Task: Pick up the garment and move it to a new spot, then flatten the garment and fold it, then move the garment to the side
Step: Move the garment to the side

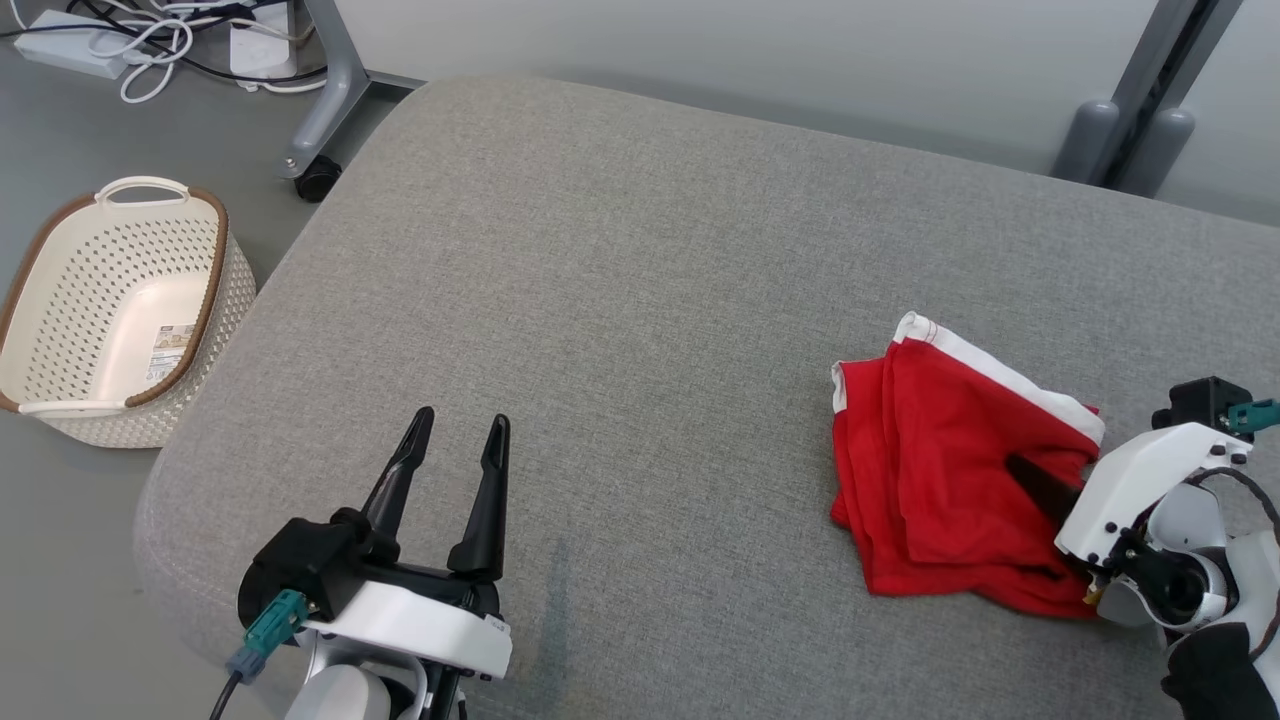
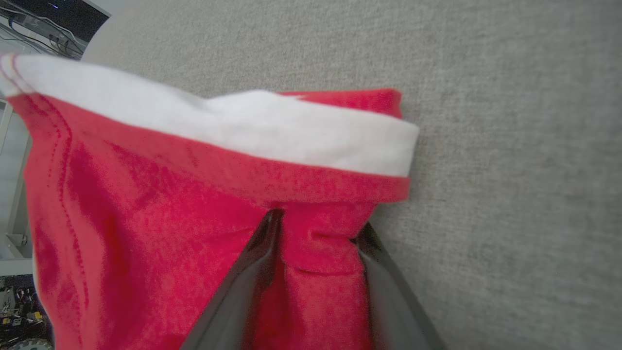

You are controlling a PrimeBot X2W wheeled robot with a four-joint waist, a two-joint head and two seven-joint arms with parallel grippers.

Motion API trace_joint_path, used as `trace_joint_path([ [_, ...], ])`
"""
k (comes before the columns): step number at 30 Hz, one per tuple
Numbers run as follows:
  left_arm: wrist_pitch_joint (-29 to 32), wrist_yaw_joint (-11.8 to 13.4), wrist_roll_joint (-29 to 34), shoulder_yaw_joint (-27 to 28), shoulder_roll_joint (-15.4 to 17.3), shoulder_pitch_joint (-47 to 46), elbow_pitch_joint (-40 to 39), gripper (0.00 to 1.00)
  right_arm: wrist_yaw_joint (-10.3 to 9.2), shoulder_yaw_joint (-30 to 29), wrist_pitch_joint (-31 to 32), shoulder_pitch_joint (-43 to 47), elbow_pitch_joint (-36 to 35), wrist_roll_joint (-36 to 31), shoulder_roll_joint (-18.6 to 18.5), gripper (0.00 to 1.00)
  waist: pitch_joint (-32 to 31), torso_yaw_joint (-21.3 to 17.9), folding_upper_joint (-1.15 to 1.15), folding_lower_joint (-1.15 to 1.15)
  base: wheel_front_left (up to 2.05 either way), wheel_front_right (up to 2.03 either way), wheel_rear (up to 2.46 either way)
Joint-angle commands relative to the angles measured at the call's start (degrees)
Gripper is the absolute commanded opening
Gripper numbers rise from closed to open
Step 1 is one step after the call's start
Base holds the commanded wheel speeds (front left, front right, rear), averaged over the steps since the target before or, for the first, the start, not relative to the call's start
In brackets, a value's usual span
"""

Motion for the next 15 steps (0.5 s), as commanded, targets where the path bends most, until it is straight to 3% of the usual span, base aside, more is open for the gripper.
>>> trace_joint_path([
  [1,-0.1,-0.1,0.5,0.1,0.1,-0.7,0.3,1.00,0.03,1.0,0.2,1.2,1.1,0.7,1.5,0.00,-0.2,-0.3,0.00,0.00,0.00,0.00,0.00],
  [6,-0.1,-0.3,1.0,-0.2,0.1,-0.7,0.4,1.00,0.03,2.4,-3.7,0.8,-0.9,1.7,0.5,0.00,-1.9,-2.1,0.00,0.00,0.00,0.00,0.00],
  [15,0.0,-0.4,1.6,-1.1,0.3,0.8,-1.3,1.00,0.03,7.9,-5.7,-0.9,-6.0,3.6,-1.0,0.00,-5.1,-11.1,0.00,0.00,0.00,0.00,0.00],
])
